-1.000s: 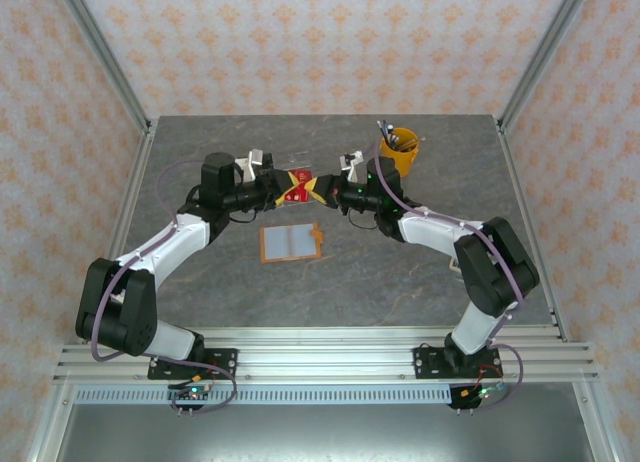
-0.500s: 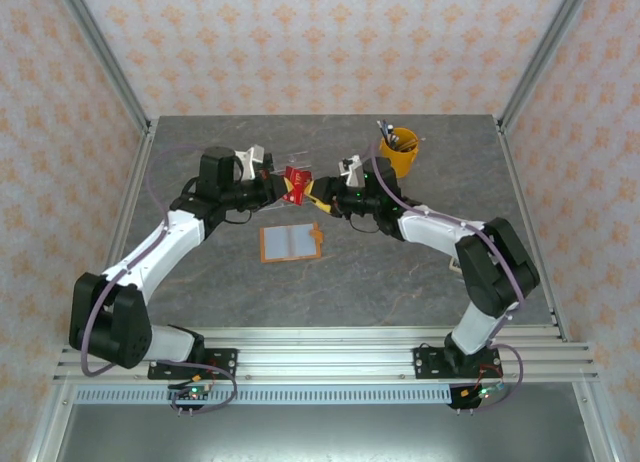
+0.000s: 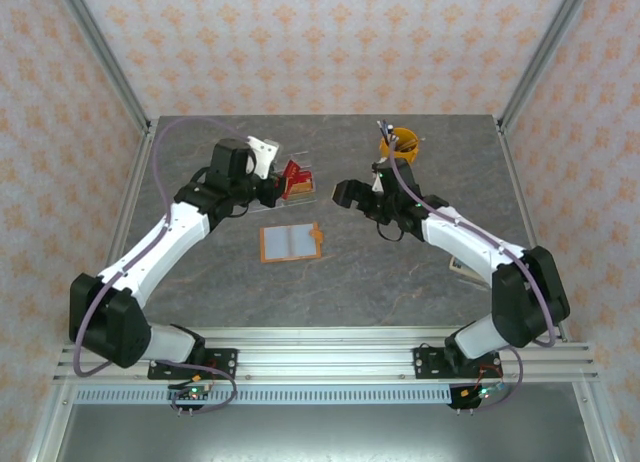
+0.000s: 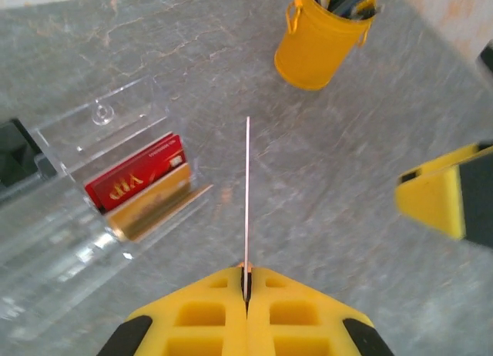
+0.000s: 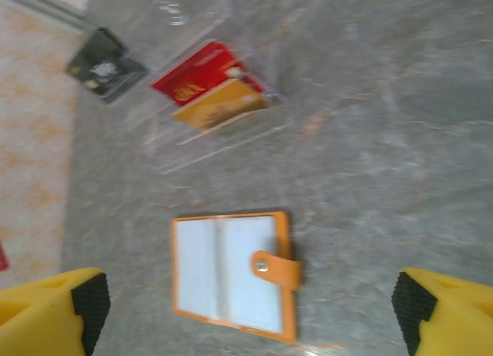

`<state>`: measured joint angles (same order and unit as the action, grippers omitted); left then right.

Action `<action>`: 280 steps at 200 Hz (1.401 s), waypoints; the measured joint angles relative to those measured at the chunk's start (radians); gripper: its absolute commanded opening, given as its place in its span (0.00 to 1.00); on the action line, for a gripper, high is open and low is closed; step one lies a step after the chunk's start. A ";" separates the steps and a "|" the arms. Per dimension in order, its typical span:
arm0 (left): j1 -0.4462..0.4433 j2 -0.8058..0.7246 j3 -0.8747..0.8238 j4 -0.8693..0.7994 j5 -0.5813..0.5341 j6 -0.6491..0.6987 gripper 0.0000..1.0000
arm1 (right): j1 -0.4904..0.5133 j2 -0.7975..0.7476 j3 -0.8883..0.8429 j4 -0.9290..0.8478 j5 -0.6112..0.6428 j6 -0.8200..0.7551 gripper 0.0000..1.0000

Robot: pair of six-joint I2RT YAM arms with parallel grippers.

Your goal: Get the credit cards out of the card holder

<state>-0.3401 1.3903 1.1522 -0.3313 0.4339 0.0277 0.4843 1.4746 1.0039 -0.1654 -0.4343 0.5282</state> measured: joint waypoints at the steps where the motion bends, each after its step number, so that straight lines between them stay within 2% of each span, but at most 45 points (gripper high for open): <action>1: 0.000 0.002 0.001 -0.001 -0.001 0.005 0.00 | -0.001 0.000 0.000 -0.003 0.002 -0.002 0.99; 38: -0.008 0.134 0.138 -0.089 -0.076 0.285 0.00 | -0.032 -0.055 -0.001 -0.095 0.049 -0.054 1.00; 94: -0.007 0.361 0.397 -0.264 -0.075 0.687 0.00 | -0.032 -0.081 -0.002 -0.129 0.054 -0.081 1.00; 120: -0.007 0.447 0.473 -0.333 -0.076 0.811 0.00 | -0.032 -0.061 -0.002 -0.134 0.055 -0.080 1.00; 157: -0.007 0.583 0.587 -0.397 -0.084 0.904 0.00 | -0.032 -0.024 -0.002 -0.134 0.053 -0.072 1.00; 200: 0.003 0.688 0.644 -0.440 -0.106 0.956 0.00 | -0.032 -0.011 -0.002 -0.134 0.053 -0.056 1.00; 280: 0.050 0.729 0.721 -0.475 -0.096 0.970 0.00 | -0.032 -0.006 -0.001 -0.135 0.051 -0.045 1.00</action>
<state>-0.2905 2.1193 1.8732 -0.8059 0.3382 0.9974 0.4526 1.4689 1.0027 -0.3000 -0.3828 0.4828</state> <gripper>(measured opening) 0.064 0.998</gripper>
